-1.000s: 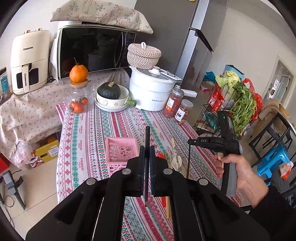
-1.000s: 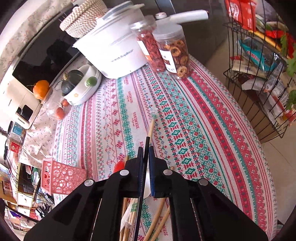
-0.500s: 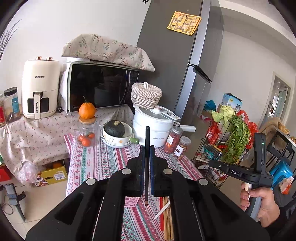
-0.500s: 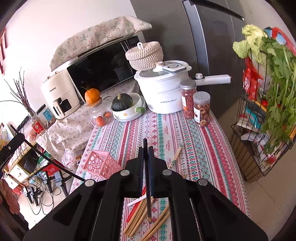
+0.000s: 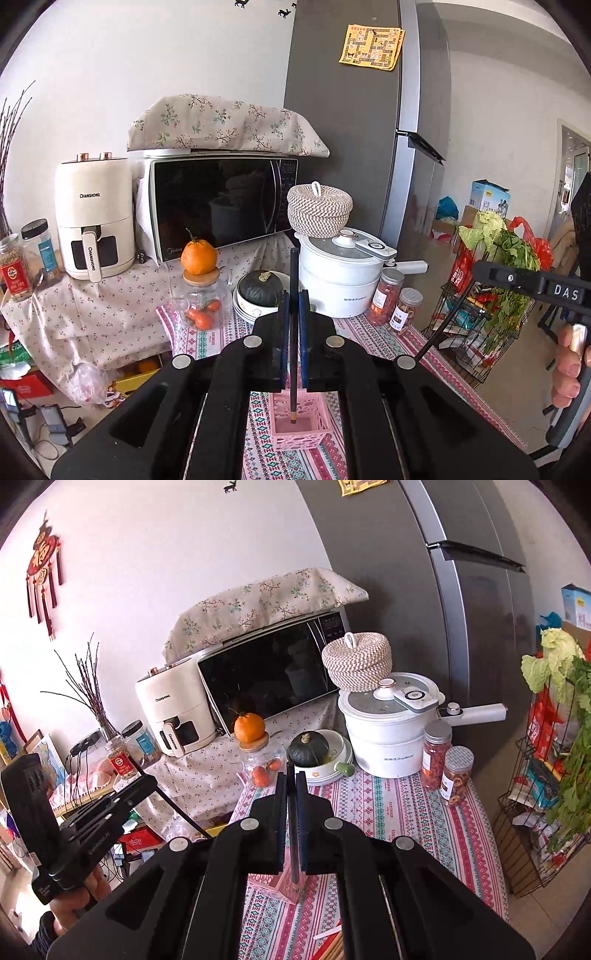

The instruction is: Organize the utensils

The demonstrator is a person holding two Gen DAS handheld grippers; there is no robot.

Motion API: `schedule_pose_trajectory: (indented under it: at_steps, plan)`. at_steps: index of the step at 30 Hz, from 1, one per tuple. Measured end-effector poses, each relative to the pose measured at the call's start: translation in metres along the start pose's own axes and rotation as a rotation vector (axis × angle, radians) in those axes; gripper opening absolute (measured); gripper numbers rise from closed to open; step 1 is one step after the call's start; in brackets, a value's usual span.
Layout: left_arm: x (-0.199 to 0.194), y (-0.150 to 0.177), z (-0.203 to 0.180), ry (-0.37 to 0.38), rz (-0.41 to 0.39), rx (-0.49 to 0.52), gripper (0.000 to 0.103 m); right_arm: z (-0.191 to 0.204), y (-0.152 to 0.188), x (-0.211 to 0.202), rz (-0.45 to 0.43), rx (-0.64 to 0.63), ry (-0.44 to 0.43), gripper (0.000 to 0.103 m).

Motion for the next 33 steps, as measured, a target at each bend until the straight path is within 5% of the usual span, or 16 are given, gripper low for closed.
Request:
schedule_pose_trajectory:
  at_steps: [7, 17, 27, 29, 30, 32, 33]
  plan:
    - [0.035, 0.002, 0.003, 0.004, 0.098, 0.031, 0.004, 0.025, -0.019, 0.016, -0.014, -0.024, -0.033, 0.005]
    - [0.091, 0.026, 0.017, 0.043, 0.301, -0.018, 0.004, 0.009, 0.012, 0.102, 0.189, 0.022, -0.032, 0.005]
    - [0.104, 0.026, 0.022, 0.09, 0.323, -0.057, 0.005, -0.002, 0.022, 0.135, 0.264, 0.068, -0.054, 0.009]
    - [0.101, 0.025, 0.022, 0.118, 0.31, -0.074, 0.03, -0.003, 0.019, 0.132, 0.251, 0.084, -0.07, 0.013]
    - [0.097, 0.024, 0.022, 0.138, 0.299, -0.089, 0.04, -0.005, 0.018, 0.129, 0.244, 0.093, -0.074, 0.024]
    - [0.089, 0.024, 0.021, 0.185, 0.276, -0.107, 0.075, -0.009, 0.015, 0.121, 0.222, 0.114, -0.077, 0.039]
    - [0.084, 0.023, 0.02, 0.222, 0.261, -0.118, 0.08, -0.011, 0.014, 0.116, 0.216, 0.123, -0.072, 0.04]
Point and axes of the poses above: each gripper's, at about its wrist camera, not at the fingertips, and x roughly the way its jaws point, z to its left, y to its underside, the point moved 6 cm from there along x, roughly the way its jaws point, and after that the axes turned 12 degrees about z, right-handed, at the moved point
